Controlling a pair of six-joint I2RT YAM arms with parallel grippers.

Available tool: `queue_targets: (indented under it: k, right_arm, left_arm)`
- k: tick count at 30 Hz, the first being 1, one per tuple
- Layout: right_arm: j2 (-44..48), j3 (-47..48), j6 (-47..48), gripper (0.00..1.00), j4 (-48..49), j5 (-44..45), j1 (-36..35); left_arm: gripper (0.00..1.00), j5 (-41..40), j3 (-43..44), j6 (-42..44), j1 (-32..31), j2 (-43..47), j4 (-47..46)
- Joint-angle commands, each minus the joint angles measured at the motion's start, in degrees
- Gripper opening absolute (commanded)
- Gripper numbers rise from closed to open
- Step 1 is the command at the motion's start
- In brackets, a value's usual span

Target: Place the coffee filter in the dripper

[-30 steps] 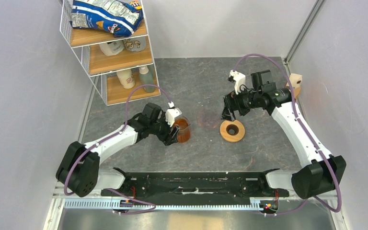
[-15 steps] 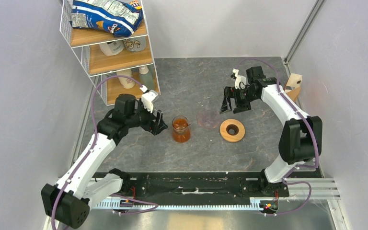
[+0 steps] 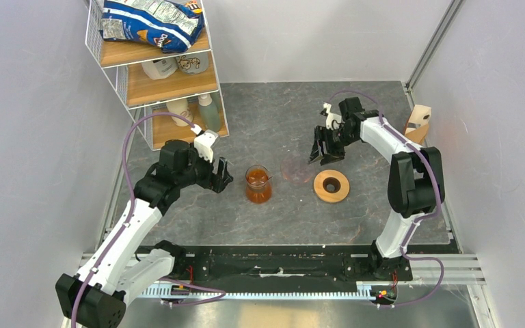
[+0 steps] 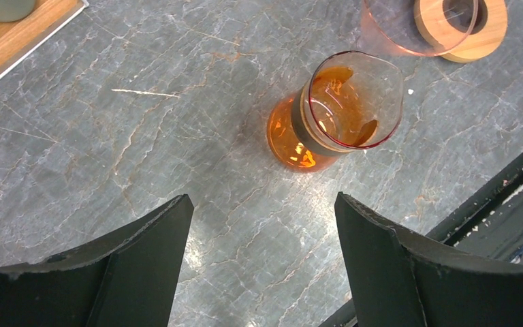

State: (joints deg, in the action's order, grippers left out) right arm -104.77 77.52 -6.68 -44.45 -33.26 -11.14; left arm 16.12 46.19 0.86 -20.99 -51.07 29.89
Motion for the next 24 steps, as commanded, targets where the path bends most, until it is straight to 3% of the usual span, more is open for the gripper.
queue_targets:
  k: [1,4,12,20,24]
  right_arm:
    - [-0.5,1.4,0.1,0.56,1.2,-1.3,-0.6]
    - [-0.1,0.5,0.3,0.50,1.3,-1.5,-0.6]
    - [1.4,-0.2,1.0,0.52,0.7,-1.7,-0.6]
    - [8.5,0.1,10.2,0.80,-7.8,-6.7,2.1]
    - [11.5,0.0,17.2,0.87,-13.8,-9.8,6.7]
  left_arm:
    - [0.84,-1.5,-0.1,-1.7,0.1,0.7,-3.3]
    - [0.84,-1.4,-0.1,-2.0,0.2,0.5,-3.6]
    - [0.84,-0.3,-0.4,-2.1,0.1,0.7,-3.7]
    - [0.84,1.0,-0.1,-2.3,0.0,0.4,-3.8]
    - [0.84,1.7,0.1,-2.1,0.0,0.6,-3.4]
